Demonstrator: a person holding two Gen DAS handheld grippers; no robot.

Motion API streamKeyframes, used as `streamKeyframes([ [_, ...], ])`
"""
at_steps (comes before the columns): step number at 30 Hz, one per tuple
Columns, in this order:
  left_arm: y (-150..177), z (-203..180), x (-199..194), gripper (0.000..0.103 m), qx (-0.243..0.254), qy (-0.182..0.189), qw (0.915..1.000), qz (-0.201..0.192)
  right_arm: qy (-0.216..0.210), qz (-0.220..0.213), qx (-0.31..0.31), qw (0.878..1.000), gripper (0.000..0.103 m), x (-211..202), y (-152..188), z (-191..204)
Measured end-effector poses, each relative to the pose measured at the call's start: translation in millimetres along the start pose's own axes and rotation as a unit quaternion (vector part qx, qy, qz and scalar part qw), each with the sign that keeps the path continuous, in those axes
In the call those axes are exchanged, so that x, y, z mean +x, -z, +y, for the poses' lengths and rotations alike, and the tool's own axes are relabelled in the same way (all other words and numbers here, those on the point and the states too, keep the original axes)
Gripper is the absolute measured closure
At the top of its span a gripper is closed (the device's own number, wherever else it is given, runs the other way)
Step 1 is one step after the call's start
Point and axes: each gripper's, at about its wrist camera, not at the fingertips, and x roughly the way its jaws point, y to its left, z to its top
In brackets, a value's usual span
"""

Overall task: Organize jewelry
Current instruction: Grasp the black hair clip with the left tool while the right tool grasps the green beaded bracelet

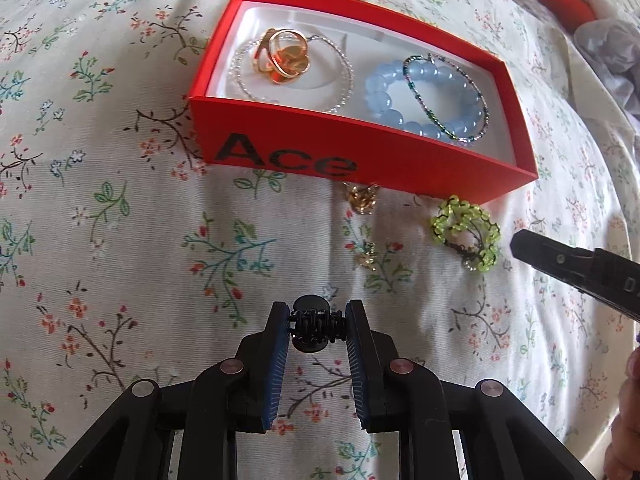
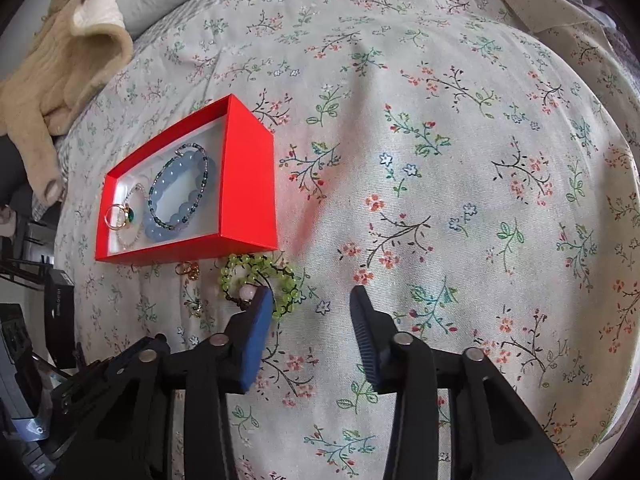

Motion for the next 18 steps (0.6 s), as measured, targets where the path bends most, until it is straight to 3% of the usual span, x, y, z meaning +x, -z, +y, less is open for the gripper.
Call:
streamKeyframes([
  [3, 2, 11, -5, 0.08, -0.002, -0.002, 1.0, -0.001, 0.0, 0.008, -0.004, 1.0, 0.078, 10, -1, 6],
  [8, 3, 24, -9, 0.08, -0.008, -0.006, 1.0, -0.002, 0.004, 0.011, -0.002, 1.0, 0.084, 23, -6, 10],
  [11, 5, 30, -11, 0.08, -0.01, -0.009, 0.9999, -0.002, 0.0, 0.015, 0.001, 1.0, 0.093, 30, -8, 9],
  [18, 5, 39, -18, 0.08, -0.012, -0.009, 0.9999, -0.005, -0.005, -0.001, -0.006, 1.0, 0.098, 18, -8, 10],
])
